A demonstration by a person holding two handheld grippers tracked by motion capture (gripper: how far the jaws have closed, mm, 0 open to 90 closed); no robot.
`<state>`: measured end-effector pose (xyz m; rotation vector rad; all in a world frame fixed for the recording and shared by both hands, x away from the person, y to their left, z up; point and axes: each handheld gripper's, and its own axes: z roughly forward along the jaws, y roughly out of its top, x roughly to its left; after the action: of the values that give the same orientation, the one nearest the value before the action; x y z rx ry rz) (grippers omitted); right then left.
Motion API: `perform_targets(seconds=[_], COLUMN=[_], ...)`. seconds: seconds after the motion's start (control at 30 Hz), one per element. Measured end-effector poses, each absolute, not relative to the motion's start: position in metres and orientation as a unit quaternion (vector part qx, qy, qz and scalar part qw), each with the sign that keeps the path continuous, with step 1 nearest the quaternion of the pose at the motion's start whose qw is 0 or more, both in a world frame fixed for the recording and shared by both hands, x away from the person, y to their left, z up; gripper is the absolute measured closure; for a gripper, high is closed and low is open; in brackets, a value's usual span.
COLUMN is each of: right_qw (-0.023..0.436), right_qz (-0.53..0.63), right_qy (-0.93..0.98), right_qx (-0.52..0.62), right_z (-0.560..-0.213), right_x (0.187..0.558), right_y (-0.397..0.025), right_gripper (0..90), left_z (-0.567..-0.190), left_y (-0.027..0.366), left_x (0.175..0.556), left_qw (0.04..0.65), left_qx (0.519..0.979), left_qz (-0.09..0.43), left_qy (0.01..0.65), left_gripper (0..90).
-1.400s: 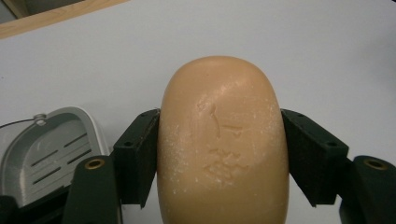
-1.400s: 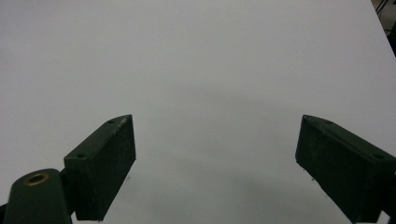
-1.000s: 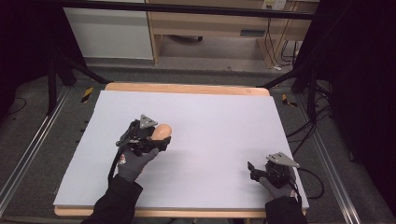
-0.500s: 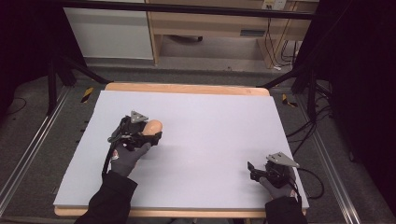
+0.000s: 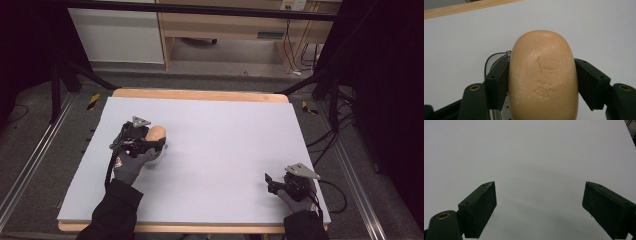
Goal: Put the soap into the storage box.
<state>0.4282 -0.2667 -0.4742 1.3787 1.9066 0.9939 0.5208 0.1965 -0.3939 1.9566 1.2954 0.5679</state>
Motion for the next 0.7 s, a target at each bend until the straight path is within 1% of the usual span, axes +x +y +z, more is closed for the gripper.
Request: perform_targets(seconds=[0.3,0.7], right_qw=[0.288,0.289], right_qz=[0.372,0.37], right_qy=[0.715,0.716], right_qx=[0.517,0.516], right_z=[-0.474,-0.475], right_x=[0.428,0.428], right_y=[-0.267,-0.266], right_gripper=[12.2,12.2], left_z=[-0.405,-0.417], left_y=[0.204,0.204], left_x=[0.527,0.531], left_qw=[0.343,0.331], left_qx=[0.758,0.761], left_qz=[0.217,0.213], left_qy=[0.511,0.516], left_gripper=[32.0,32.0])
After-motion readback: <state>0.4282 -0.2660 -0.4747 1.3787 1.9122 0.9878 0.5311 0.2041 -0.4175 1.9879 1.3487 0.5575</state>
